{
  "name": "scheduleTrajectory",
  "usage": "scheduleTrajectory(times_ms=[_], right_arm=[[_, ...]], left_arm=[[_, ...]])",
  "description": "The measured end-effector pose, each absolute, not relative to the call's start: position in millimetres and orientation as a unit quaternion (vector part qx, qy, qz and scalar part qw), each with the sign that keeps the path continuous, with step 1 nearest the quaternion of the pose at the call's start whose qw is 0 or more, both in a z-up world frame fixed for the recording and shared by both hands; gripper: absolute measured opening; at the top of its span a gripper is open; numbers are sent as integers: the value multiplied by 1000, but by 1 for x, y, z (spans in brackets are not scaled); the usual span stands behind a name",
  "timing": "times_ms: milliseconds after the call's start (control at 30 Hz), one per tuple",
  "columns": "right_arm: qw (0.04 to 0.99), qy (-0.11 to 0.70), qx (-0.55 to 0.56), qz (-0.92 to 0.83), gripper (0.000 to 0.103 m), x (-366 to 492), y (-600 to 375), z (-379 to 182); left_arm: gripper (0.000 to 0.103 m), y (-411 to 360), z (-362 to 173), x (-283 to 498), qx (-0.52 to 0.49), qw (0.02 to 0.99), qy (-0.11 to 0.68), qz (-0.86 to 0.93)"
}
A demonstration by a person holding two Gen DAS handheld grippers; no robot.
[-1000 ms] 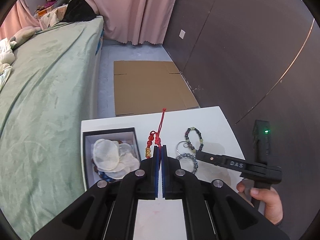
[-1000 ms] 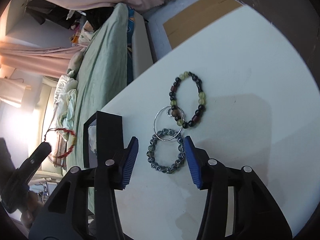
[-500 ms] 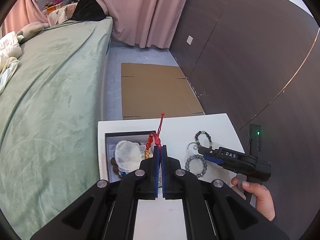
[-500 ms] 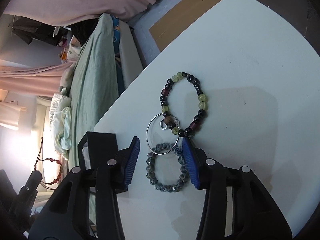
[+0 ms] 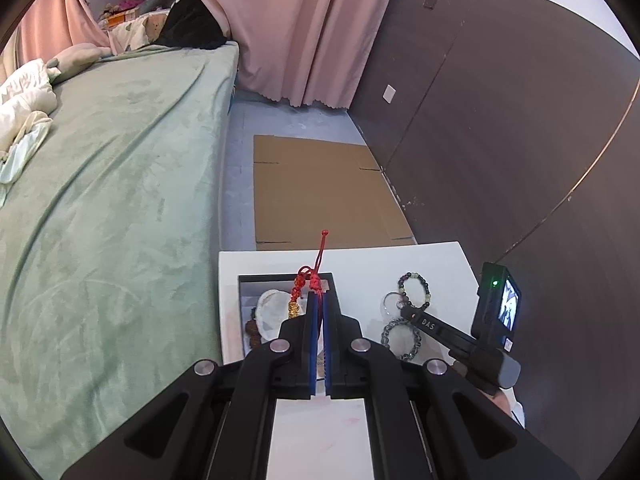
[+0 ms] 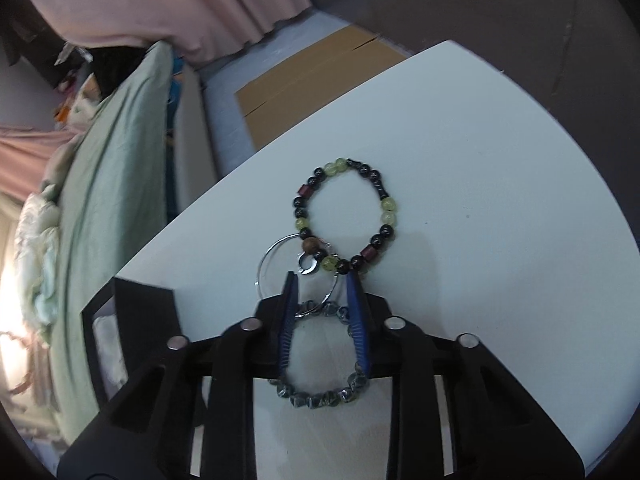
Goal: Organize jewelry
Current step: 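Carry the red bracelet to the black box with the left gripper while the right gripper grasps the silver ring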
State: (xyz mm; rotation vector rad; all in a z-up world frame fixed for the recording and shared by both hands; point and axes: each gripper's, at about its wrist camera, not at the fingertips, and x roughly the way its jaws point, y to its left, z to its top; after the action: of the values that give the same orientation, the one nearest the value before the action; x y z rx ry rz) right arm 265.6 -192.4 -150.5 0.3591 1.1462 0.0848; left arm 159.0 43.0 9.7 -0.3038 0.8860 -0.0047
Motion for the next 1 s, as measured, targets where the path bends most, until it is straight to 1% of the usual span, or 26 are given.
scheduleTrajectory(times_ms=[33, 100, 167, 300, 367, 633, 900, 933, 1000], right_arm=[[826, 536, 170, 33, 8, 264, -192, -152], [825, 532, 189, 35, 4, 263, -198, -155], [815, 536, 213, 51, 4, 262, -206, -158], [760, 556, 317, 109, 3, 258, -229, -171], [744, 555, 348, 133, 3, 254, -240, -171], [755, 512, 362, 189, 3, 247, -255, -135], [755, 470, 352, 291, 3, 251, -226, -94], [752, 468, 353, 302, 3, 251, -222, -91], [749, 463, 349, 322, 3, 251, -214, -85]], left_arm=[[0, 45, 12, 156, -145, 893, 426, 0], [0, 49, 16, 153, -142, 894, 425, 3], [0, 51, 19, 148, -140, 895, 423, 5], [0, 60, 22, 141, -146, 897, 418, 8], [0, 62, 23, 140, -151, 896, 417, 8], [0, 52, 13, 148, -152, 894, 423, -1], [1, 42, -17, 168, -160, 882, 443, -4], [1, 43, -22, 171, -163, 880, 446, 0], [8, 45, -32, 176, -171, 873, 458, 8]])
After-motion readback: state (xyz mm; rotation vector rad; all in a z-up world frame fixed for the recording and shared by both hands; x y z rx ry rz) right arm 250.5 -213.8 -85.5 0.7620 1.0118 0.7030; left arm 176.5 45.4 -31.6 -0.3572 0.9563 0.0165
